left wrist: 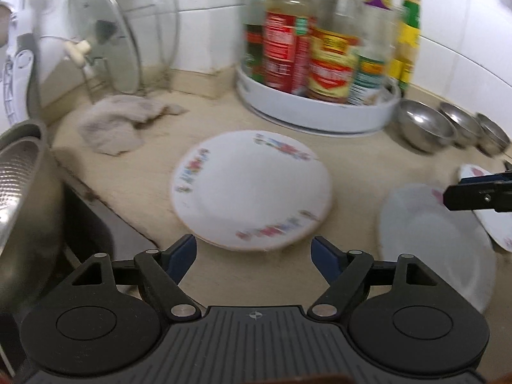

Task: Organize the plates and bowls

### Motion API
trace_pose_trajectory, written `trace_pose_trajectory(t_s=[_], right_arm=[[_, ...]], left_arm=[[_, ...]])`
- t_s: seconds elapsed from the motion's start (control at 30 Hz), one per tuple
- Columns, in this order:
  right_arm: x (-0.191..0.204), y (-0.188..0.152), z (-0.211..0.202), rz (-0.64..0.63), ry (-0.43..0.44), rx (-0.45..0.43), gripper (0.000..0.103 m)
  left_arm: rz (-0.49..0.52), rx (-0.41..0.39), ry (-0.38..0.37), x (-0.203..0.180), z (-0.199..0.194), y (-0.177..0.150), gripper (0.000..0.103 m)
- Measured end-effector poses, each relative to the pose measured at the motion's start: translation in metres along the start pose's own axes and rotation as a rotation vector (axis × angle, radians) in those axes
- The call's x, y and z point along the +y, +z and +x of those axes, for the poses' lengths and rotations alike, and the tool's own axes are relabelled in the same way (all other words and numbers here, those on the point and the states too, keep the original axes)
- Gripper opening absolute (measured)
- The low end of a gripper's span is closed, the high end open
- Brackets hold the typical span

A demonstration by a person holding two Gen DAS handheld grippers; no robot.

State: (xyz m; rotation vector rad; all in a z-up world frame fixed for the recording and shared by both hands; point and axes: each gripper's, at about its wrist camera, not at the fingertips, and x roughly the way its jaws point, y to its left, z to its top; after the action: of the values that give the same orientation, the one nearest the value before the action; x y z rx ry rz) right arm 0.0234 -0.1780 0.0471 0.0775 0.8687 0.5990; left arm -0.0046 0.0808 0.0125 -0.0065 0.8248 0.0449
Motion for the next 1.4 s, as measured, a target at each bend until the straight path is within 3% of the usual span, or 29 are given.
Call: trace_pose_trajectory(t_s=[0.27, 0.53, 0.63, 0.8, 0.93, 1.27, 1.4], right_arm=[[0.020, 0.044, 0.081, 0.011, -0.030, 0.081, 0.062], [0.033, 0.055, 0.131, 0.017, -0.069, 0.129, 0.061], [0.035, 0.055, 0.141, 0.028, -0.064, 0.146, 0.045], [0.040, 0.058, 0.148, 0.024, -0.049, 0.149, 0.036], [0.047, 0.058, 0.151, 0.006, -0.051, 0.145, 0.036], [0.047, 0.051, 0.147, -0.070, -0.021, 0.149, 0.038], [0.034, 0.044, 0.140, -0.016, -0.002, 0.096, 0.038]], left_arm=[[-0.087, 0.037, 0.001, 0.046, 0.043, 0.018, 0.080], [-0.070, 0.074, -0.026, 0.063, 0.072, 0.027, 0.075], [-0.074, 0.071, -0.055, 0.068, 0.076, 0.031, 0.071], [-0.038, 0.065, -0.082, 0.069, 0.082, 0.038, 0.070], [-0.035, 0.059, -0.105, 0.071, 0.084, 0.040, 0.063], [0.008, 0.029, -0.152, 0.077, 0.084, 0.036, 0.062], [0.005, 0.033, -0.145, 0.073, 0.085, 0.038, 0.062]])
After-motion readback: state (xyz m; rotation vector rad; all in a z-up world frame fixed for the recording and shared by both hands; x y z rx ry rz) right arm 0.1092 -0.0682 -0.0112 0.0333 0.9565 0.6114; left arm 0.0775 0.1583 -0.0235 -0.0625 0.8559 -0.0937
